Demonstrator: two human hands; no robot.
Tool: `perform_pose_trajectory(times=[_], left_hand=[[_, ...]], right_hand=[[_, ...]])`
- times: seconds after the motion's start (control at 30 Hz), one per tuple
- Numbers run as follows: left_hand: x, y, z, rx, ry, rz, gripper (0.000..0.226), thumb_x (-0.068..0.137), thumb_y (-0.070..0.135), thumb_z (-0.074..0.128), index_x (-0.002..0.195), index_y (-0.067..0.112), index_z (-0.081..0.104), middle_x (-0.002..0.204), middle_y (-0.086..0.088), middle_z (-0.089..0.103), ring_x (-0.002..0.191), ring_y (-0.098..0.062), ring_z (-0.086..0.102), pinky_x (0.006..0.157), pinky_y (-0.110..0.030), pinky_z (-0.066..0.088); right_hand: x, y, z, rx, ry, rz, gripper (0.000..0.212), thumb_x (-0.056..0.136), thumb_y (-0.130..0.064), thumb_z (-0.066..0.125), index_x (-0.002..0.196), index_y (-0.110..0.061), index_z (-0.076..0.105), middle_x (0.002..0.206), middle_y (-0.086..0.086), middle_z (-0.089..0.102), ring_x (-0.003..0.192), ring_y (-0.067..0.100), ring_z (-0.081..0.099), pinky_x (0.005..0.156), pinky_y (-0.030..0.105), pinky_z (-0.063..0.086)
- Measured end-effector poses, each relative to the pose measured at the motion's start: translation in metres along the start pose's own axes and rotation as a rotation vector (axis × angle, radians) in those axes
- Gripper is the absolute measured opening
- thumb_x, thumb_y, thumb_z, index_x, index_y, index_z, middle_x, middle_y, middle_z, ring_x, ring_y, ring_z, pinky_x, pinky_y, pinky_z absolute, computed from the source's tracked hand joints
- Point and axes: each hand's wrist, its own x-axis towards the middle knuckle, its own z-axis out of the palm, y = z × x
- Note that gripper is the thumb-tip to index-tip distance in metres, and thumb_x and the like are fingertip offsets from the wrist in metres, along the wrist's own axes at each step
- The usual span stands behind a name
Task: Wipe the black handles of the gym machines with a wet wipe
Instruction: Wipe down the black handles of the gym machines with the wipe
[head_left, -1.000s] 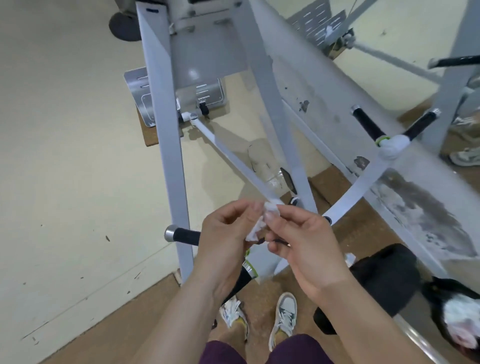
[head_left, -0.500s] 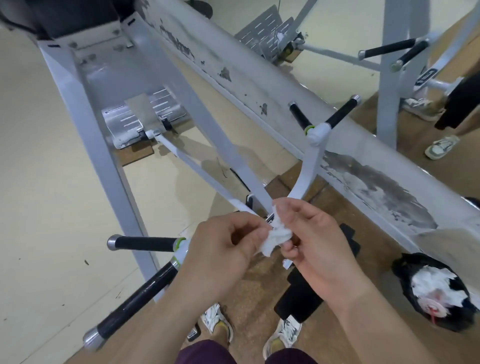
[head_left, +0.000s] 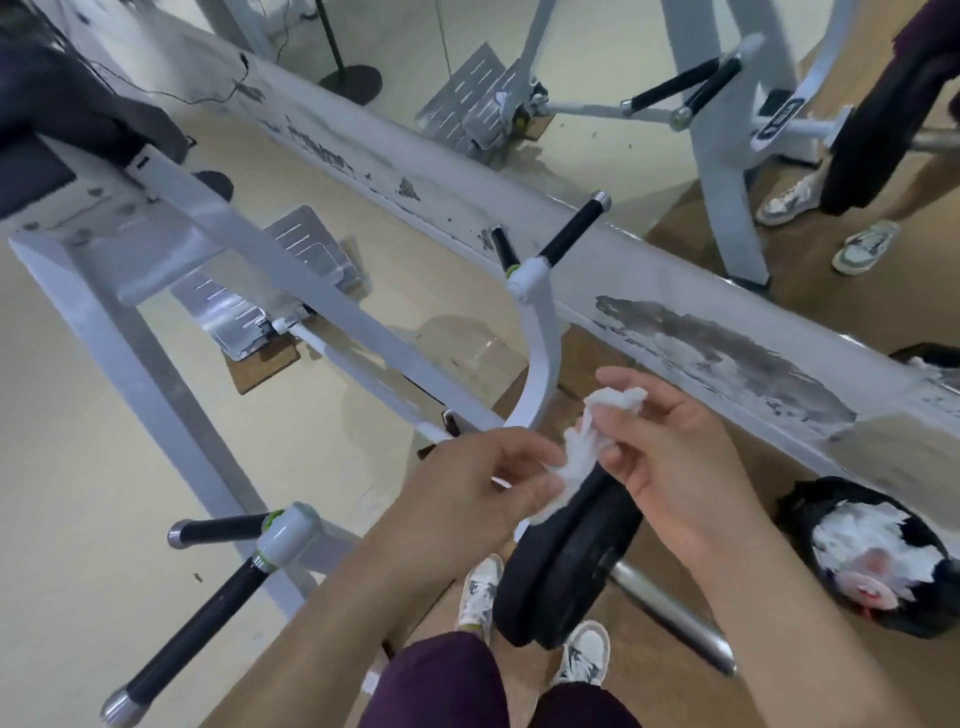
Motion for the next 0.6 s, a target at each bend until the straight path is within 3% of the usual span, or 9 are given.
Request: perform_pose_trajectory(times=[0.07,0.17,0.23,0.3,0.4,0.47,0.6], left_hand=[[0.013,0.006,0.007,0.096,0.008,0.07,0.012,0.087,0.045,0.062,0.096,0.037,0.064,0.093,0.019,0.068,0.09,0.002,0.062,0.083,-0.029,0.052],[0.037,0.021,0.014,-0.197,0.056,0.023,0.023,0.084,0.046,0.063,0.094,0.026,0.063,0.08,0.014,0.068,0.07,-0.001,0.061,0.062,-0.018,0.047],[0.063,0.023,0.014,-0.314,0.086,-0.027,0.03,0.079,0.045,0.065,0.091,0.018,0.064,0.071,0.007,0.068,0.066,-0.005,0.061,0.061,-0.022,0.049],[0.095,0.018,0.01,-0.329,0.095,-0.048,0.035,0.076,0.044,0.069,0.087,0.012,0.066,0.076,-0.006,0.069,0.072,-0.013,0.062,0.069,-0.033,0.052],[0.148,0.001,-0.001,-0.414,0.084,-0.081,0.019,0.084,0.025,0.07,0.083,0.006,0.066,0.081,-0.014,0.069,0.072,-0.019,0.063,0.067,-0.028,0.052],[0.186,-0.012,-0.013,-0.503,0.044,-0.12,0.015,0.089,0.019,0.063,0.086,0.005,0.063,0.078,-0.012,0.068,0.07,-0.019,0.064,0.066,-0.027,0.054],[0.26,-0.034,-0.038,-0.727,-0.067,-0.197,0.011,0.091,0.015,0.058,0.088,0.006,0.053,0.061,-0.006,0.061,0.054,-0.017,0.056,0.058,-0.027,0.051]], right_hand=[[0.008,-0.001,-0.007,-0.065,0.054,-0.034,0.023,0.08,0.001,0.068,0.098,-0.013,0.071,0.077,0.006,0.066,0.06,0.014,0.052,0.05,0.018,0.047],[0.022,-0.004,-0.007,-0.127,0.056,-0.086,0.015,0.078,-0.01,0.074,0.086,-0.023,0.075,0.075,0.004,0.07,0.05,0.008,0.053,0.05,0.021,0.044],[0.036,-0.006,-0.006,-0.156,0.06,-0.123,0.015,0.078,-0.015,0.075,0.083,-0.029,0.075,0.079,0.002,0.075,0.053,0.008,0.056,0.053,0.022,0.046],[0.059,-0.006,-0.004,-0.178,0.074,-0.122,0.018,0.08,-0.015,0.072,0.089,-0.031,0.073,0.081,0.001,0.076,0.058,0.009,0.058,0.056,0.021,0.048],[0.101,-0.008,-0.002,-0.17,0.064,-0.069,0.032,0.085,-0.006,0.066,0.113,-0.022,0.066,0.087,0.0,0.077,0.07,0.009,0.068,0.064,0.024,0.056],[0.13,-0.007,0.0,-0.164,0.108,-0.039,0.037,0.085,-0.003,0.065,0.116,-0.023,0.063,0.088,0.0,0.077,0.077,0.012,0.07,0.072,0.03,0.057],[0.193,-0.01,0.011,-0.039,0.252,0.002,0.024,0.089,-0.001,0.059,0.104,-0.018,0.065,0.069,0.003,0.069,0.06,0.013,0.063,0.056,0.029,0.054]])
